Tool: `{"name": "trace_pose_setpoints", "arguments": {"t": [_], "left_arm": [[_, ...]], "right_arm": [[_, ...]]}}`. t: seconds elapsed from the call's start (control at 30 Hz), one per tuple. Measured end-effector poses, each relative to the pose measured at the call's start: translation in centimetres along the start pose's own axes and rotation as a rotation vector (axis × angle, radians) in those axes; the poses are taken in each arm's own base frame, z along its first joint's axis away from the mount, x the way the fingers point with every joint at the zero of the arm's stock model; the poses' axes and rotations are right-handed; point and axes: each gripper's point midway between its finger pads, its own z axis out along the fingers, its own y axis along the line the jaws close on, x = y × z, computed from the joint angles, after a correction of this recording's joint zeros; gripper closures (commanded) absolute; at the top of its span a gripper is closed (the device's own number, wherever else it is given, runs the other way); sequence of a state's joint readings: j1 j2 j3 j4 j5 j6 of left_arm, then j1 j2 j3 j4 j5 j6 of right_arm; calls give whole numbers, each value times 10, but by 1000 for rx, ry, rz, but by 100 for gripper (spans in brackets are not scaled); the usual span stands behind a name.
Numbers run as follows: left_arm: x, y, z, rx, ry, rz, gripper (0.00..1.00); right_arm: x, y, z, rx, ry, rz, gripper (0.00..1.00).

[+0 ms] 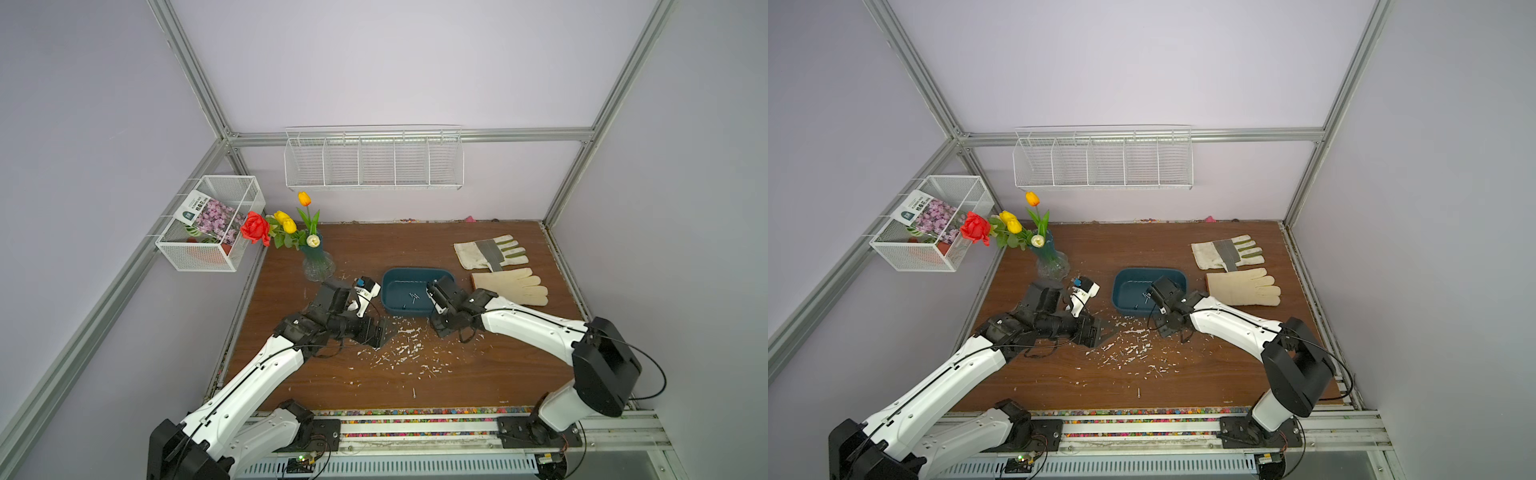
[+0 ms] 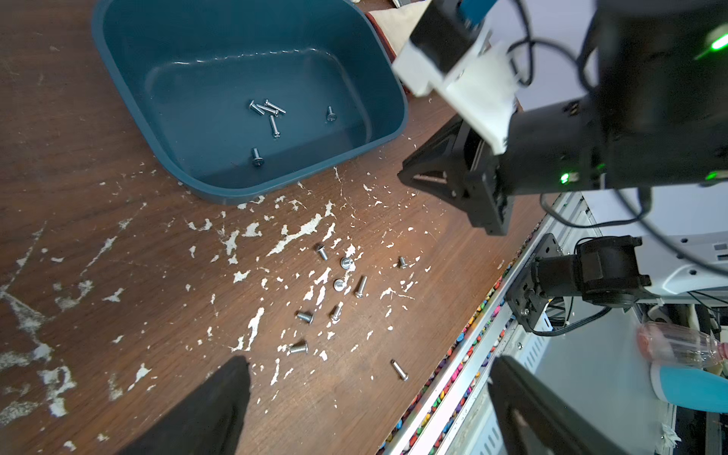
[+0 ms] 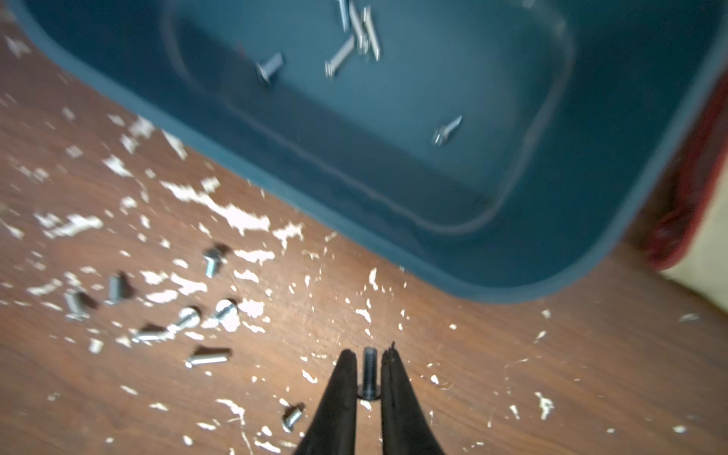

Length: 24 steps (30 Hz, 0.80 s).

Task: Put the screws on the desktop into the storage box
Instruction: Place the screw in the storage box.

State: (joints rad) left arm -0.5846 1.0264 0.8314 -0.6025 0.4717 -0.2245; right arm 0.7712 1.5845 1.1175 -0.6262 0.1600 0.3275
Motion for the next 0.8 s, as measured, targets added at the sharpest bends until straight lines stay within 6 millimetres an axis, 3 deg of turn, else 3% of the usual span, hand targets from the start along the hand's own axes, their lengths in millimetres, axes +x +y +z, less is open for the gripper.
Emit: {"name": "trace_pose_setpoints", "arguments": {"t": [0.2,0.37,0.57,0.8], "left_arm": [[0,1,0,-3,0,-7,2],[0,3,2,-16,3,-10,1],[2,8,5,-32,15,-18,1],[2,9,6,-33,18,-19,1]], "right_arm": [[-63,-11,-33,6,-114,8,85],[-103,-21,-26,12,-141,24,84],[-100,-20,7,17,-63,0,84],[-92,-21,9,11,-44,-4,81]]}}
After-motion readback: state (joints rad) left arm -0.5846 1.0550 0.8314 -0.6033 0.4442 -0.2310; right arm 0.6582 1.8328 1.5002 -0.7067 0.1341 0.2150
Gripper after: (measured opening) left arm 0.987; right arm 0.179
